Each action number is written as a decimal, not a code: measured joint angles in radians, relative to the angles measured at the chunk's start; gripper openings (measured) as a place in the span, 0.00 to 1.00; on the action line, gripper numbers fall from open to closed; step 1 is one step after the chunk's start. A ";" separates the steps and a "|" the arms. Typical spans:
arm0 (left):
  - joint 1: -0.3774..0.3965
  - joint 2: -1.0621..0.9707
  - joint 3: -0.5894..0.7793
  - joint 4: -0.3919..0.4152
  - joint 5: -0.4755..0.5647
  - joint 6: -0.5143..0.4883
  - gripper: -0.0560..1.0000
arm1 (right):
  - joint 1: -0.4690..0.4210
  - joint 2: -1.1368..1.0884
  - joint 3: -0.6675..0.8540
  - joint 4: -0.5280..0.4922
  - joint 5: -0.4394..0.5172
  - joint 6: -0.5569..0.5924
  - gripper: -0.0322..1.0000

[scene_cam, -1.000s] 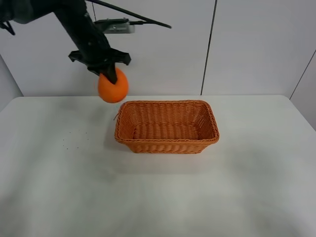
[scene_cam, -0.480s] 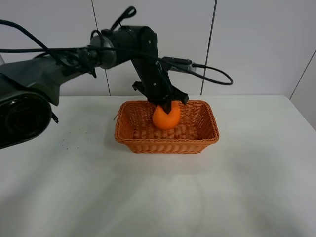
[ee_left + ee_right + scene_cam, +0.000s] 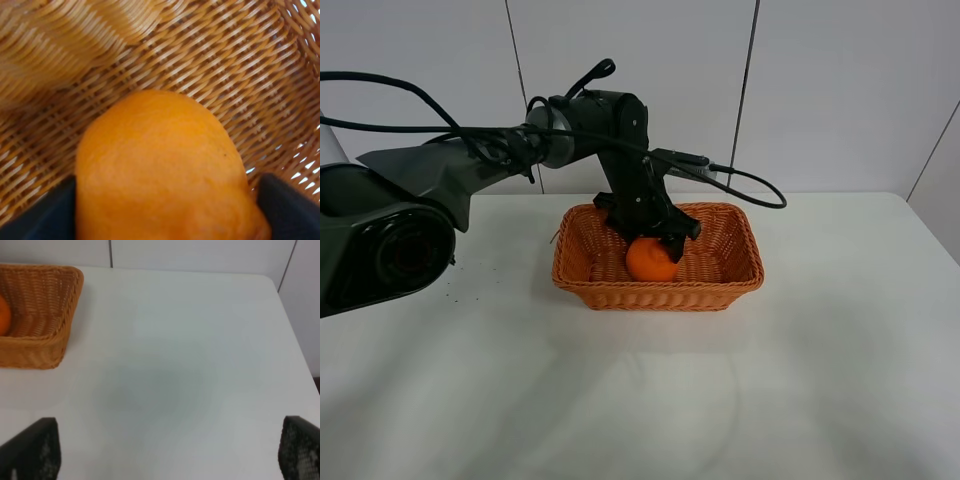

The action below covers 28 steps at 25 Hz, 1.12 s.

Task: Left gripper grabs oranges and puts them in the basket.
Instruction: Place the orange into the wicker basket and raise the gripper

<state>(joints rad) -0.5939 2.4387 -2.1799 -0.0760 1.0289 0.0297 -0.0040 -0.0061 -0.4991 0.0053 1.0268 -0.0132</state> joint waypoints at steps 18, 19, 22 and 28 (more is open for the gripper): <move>0.151 -0.229 -0.005 0.025 0.158 0.001 0.92 | 0.000 0.000 0.000 0.003 0.000 0.000 0.70; 0.157 -0.236 -0.006 0.037 0.158 0.001 0.92 | 0.000 0.000 0.000 0.004 0.000 0.000 0.70; 0.178 -0.237 -0.006 0.063 0.158 0.001 0.92 | 0.000 0.000 0.000 0.004 0.000 0.000 0.70; 0.281 -0.237 0.011 0.081 0.155 0.004 0.92 | 0.000 0.000 0.000 0.004 0.000 0.000 0.70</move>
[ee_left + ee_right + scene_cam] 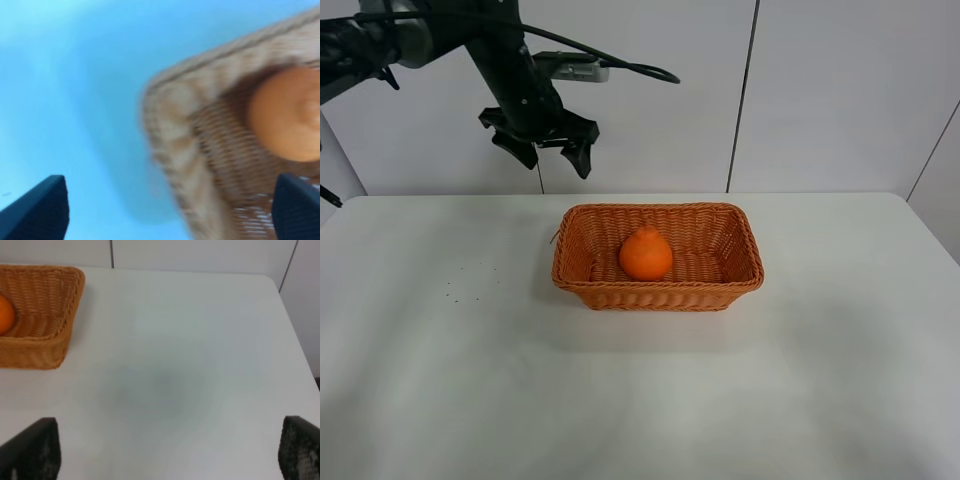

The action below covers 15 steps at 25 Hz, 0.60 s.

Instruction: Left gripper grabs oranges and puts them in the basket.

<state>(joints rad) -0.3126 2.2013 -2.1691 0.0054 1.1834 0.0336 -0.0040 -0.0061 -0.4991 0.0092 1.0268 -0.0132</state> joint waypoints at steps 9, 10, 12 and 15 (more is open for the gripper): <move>0.250 0.000 0.077 0.042 -0.012 0.000 0.92 | 0.000 0.000 0.000 0.000 0.000 0.000 0.70; 0.266 0.000 0.078 0.043 -0.012 0.000 0.91 | 0.000 0.000 0.000 0.000 0.000 0.000 0.70; 0.292 0.000 0.079 0.043 -0.012 0.000 0.91 | 0.000 0.000 0.000 0.000 0.000 0.000 0.70; 0.303 0.000 0.079 0.035 -0.010 0.000 0.91 | 0.000 0.000 0.000 0.000 0.000 0.000 0.70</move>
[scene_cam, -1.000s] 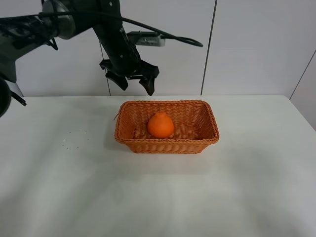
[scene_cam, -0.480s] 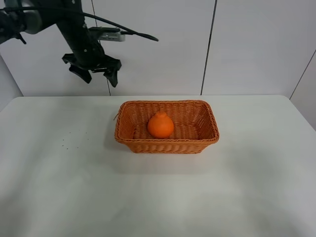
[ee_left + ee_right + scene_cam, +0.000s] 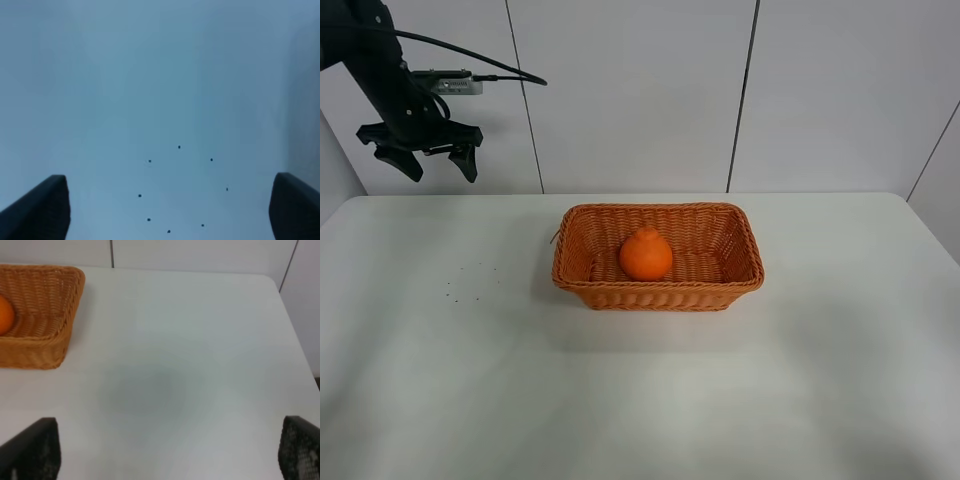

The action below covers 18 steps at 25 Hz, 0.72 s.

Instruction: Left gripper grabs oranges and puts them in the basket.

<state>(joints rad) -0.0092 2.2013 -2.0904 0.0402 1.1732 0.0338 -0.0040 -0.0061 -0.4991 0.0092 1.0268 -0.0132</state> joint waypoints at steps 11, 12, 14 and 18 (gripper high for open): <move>0.000 -0.218 0.189 -0.040 0.015 0.000 0.91 | 0.000 0.000 0.000 0.000 0.000 0.000 0.70; 0.000 -0.264 0.233 -0.040 0.015 0.000 0.91 | 0.000 0.000 0.000 0.000 0.000 0.000 0.70; 0.000 -0.359 0.320 -0.040 0.015 0.000 0.91 | 0.000 0.000 0.000 0.000 0.000 0.000 0.70; 0.000 -0.551 0.521 -0.040 0.015 0.000 0.91 | 0.000 0.000 0.000 0.000 0.000 0.000 0.70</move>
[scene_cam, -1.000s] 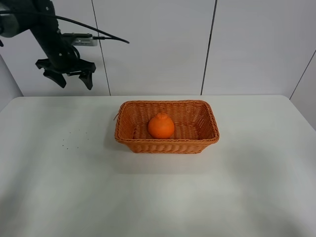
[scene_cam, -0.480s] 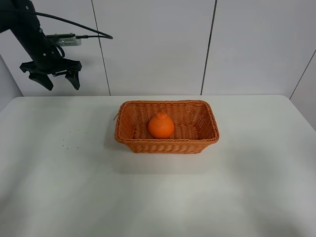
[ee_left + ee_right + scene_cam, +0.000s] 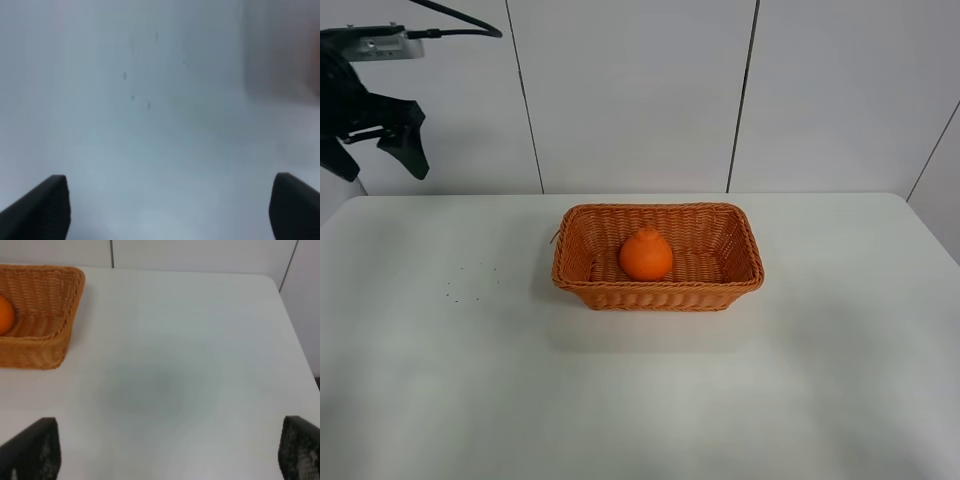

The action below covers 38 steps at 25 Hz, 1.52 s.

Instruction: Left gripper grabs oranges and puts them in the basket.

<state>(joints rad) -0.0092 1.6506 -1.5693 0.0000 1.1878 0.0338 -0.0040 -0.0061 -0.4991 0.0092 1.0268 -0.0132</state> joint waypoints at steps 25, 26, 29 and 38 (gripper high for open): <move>0.000 -1.355 1.076 0.000 -0.121 -0.003 0.91 | 0.000 0.000 0.000 0.000 0.000 0.000 0.70; 0.000 -1.391 1.075 0.000 -0.122 -0.004 0.91 | 0.000 0.000 0.000 0.000 0.000 0.000 0.70; 0.000 -1.472 1.075 0.000 -0.125 -0.005 0.91 | 0.000 0.000 0.000 0.000 0.000 0.000 0.70; 0.000 -1.654 1.077 0.000 -0.130 -0.015 0.90 | 0.000 0.000 0.000 0.000 0.000 0.000 0.70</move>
<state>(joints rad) -0.0092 -0.0034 -0.4928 0.0000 1.0577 0.0187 -0.0040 -0.0061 -0.4991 0.0092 1.0268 -0.0132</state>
